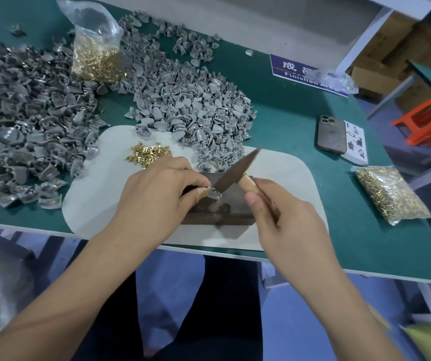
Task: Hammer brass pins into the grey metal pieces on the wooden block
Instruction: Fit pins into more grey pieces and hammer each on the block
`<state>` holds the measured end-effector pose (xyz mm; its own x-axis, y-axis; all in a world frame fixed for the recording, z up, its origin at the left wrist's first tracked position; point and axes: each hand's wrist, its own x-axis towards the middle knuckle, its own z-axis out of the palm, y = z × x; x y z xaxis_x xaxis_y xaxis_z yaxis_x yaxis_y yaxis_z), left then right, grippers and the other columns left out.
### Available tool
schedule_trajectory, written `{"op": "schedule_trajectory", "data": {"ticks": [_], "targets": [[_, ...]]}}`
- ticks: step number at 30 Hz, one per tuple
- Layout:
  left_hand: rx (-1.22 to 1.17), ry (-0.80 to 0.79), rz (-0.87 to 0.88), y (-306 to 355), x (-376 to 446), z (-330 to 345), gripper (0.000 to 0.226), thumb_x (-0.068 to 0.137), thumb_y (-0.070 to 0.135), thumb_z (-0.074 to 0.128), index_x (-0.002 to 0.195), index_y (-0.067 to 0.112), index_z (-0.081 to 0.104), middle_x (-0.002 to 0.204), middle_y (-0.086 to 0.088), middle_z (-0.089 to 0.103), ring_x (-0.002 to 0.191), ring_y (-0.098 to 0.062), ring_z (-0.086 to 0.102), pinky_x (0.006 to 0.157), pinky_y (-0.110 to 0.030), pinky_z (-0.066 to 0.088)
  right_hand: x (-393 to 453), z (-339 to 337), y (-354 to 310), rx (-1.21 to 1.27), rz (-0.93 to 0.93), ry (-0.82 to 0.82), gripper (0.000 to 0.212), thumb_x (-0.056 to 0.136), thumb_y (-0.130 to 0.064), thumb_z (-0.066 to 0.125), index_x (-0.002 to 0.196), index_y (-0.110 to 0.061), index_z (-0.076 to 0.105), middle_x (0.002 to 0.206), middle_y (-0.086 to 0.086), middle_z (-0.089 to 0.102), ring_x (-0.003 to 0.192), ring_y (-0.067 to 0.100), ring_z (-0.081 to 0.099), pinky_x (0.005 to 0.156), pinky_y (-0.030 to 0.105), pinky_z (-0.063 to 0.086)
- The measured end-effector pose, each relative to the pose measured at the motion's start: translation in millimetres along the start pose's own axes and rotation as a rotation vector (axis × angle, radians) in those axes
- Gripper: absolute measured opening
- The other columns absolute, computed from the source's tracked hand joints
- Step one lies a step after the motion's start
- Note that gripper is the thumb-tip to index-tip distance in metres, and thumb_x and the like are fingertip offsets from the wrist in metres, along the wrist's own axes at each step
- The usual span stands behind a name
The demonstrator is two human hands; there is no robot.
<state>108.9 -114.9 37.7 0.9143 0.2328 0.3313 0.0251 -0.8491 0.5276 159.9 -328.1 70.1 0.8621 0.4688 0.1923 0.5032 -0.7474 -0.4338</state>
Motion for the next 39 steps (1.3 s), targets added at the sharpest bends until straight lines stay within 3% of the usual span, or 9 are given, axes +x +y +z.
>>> {"op": "schedule_trajectory", "data": {"ticks": [4,7,15,19,23,26,31,35,39], "targets": [[-0.005,0.009,0.005,0.1,0.9,-0.4,0.010,0.087,0.041,0.073,0.096,0.040,0.076,0.087,0.015,0.061,0.096,-0.012,0.055,0.063,-0.032,0.043,-0.4,-3.6,0.6,0.117,0.035,0.149,0.027,0.102,-0.054,0.040,0.121,-0.044,0.057,0.071,-0.019,0.057,0.059,0.012,0.049,0.056,0.031,0.045],[-0.013,0.014,-0.002,-1.4,0.6,-0.3,0.009,0.087,0.041,0.073,0.096,0.040,0.076,0.088,0.017,0.061,0.095,-0.010,0.054,0.062,-0.031,0.043,-2.2,-0.5,-6.1,0.026,0.024,0.011,0.030,0.102,-0.056,0.038,0.127,-0.048,0.053,0.074,-0.010,0.066,0.066,0.023,0.057,0.062,0.039,0.052],[0.000,0.003,0.012,-1.8,1.6,-0.8,0.008,0.087,0.043,0.072,0.094,0.041,0.075,0.085,0.021,0.056,0.090,-0.006,0.049,0.058,-0.027,0.033,-2.8,-5.1,-9.8,-0.057,0.008,0.014,0.035,0.097,-0.059,0.036,0.126,-0.050,0.052,0.063,-0.007,0.057,0.065,0.028,0.054,0.059,0.037,0.048],[-0.011,0.002,0.006,-2.1,1.6,-0.9,0.008,0.088,0.043,0.071,0.094,0.040,0.075,0.084,0.023,0.053,0.089,-0.002,0.045,0.057,-0.020,0.031,-2.2,-5.3,-5.9,0.056,0.052,0.155,0.033,0.100,-0.058,0.037,0.123,-0.044,0.057,0.062,-0.016,0.050,0.059,0.015,0.045,0.056,0.034,0.044],[0.004,0.000,0.012,-2.0,1.4,-1.5,0.006,0.088,0.043,0.070,0.093,0.041,0.073,0.086,0.022,0.056,0.093,-0.005,0.050,0.059,-0.028,0.036,-1.8,-4.3,-10.5,-0.094,-0.001,0.037,0.033,0.097,-0.061,0.035,0.124,-0.051,0.051,0.074,-0.009,0.067,0.073,0.029,0.062,0.059,0.035,0.047],[-0.016,-0.011,0.001,-2.2,1.3,-1.4,0.007,0.089,0.044,0.069,0.093,0.041,0.073,0.086,0.021,0.057,0.093,-0.006,0.051,0.062,-0.031,0.044,-2.7,-3.6,-9.6,0.021,0.039,0.156,0.032,0.099,-0.058,0.038,0.124,-0.048,0.053,0.082,-0.010,0.068,0.073,0.024,0.060,0.060,0.035,0.049],[-0.020,-0.026,-0.019,-1.1,1.6,-2.5,0.007,0.089,0.044,0.069,0.093,0.041,0.074,0.088,0.019,0.060,0.095,-0.006,0.052,0.069,-0.036,0.051,-3.8,-5.0,-1.6,-0.068,0.100,0.085,0.029,0.094,-0.064,0.037,0.121,-0.062,0.046,0.072,-0.019,0.063,0.071,0.015,0.056,0.062,0.031,0.042],[-0.017,-0.032,-0.023,-1.8,2.0,-2.7,0.007,0.089,0.044,0.069,0.093,0.041,0.073,0.087,0.018,0.060,0.095,-0.006,0.052,0.067,-0.033,0.047,6.2,-5.0,27.6,-0.135,0.313,0.236,0.039,0.104,-0.038,0.040,0.142,-0.046,0.045,0.111,-0.007,0.067,0.093,0.030,0.063,0.072,0.036,0.034],[-0.015,-0.054,-0.038,0.4,2.4,-3.2,0.005,0.088,0.044,0.068,0.092,0.043,0.071,0.087,0.017,0.059,0.094,-0.006,0.051,0.067,-0.034,0.046,12.5,2.9,51.6,-0.276,0.467,0.169,0.045,0.103,-0.019,0.048,0.144,-0.036,0.051,0.102,0.004,0.050,0.073,0.031,0.046,0.068,0.036,0.032]]}}
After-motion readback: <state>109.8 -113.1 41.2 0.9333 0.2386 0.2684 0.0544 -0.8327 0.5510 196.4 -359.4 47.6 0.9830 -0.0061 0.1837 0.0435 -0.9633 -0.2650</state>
